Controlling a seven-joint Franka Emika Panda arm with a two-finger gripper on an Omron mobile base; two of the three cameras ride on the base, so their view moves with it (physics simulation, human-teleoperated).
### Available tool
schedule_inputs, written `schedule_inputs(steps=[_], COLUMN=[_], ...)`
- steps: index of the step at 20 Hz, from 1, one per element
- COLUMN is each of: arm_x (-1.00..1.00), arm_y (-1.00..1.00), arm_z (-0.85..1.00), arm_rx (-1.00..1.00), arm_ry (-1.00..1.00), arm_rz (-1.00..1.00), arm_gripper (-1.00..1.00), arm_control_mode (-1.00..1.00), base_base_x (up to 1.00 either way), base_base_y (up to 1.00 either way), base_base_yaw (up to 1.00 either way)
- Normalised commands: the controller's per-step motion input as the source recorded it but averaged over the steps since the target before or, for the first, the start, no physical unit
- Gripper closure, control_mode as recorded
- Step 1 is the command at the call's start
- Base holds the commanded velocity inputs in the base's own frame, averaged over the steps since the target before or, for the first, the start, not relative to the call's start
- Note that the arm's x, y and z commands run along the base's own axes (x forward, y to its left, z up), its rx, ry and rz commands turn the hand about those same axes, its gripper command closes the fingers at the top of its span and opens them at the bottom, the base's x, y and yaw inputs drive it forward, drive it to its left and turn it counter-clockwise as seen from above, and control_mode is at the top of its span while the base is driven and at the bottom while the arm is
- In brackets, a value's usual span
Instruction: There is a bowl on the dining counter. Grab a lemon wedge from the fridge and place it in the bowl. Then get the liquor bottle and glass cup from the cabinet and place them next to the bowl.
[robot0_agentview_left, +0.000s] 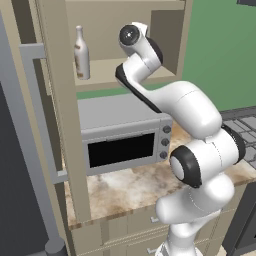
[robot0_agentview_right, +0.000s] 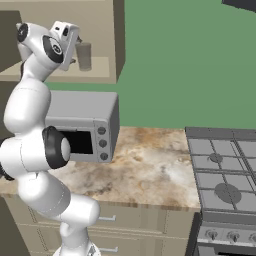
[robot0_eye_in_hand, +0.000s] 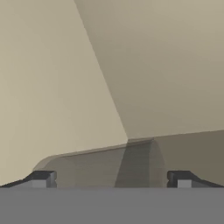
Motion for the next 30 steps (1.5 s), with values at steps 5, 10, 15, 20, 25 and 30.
schedule_inputs(steps=[5,10,15,20,25,30], arm_x=[0.00,0.16,0.27,0.03,-0.18,-0.32], arm_y=[0.00,-0.05,-0.10,0.00,0.00,0.00], arm_z=[0.18,0.00,-0.01,-0.12,-0.05,-0.08], arm_rx=[0.00,0.00,0.00,0.00,0.00,0.00], arm_ry=[-0.07,0.01,0.05,0.09,0.04,0.03], arm_rz=[0.00,0.00,0.00,0.00,0.00,0.00], arm_gripper=[-1.00,-1.00,-1.00,-1.00,-1.00,-1.00], arm_control_mode=[-1.00,-1.00,-1.00,-1.00,-1.00,-1.00], base_base_x=[0.00,0.00,0.00,0.00,0.00,0.00], base_base_y=[0.00,0.00,0.00,0.00,0.00,0.00], base_base_yaw=[0.00,0.00,0.00,0.00,0.00,0.00])
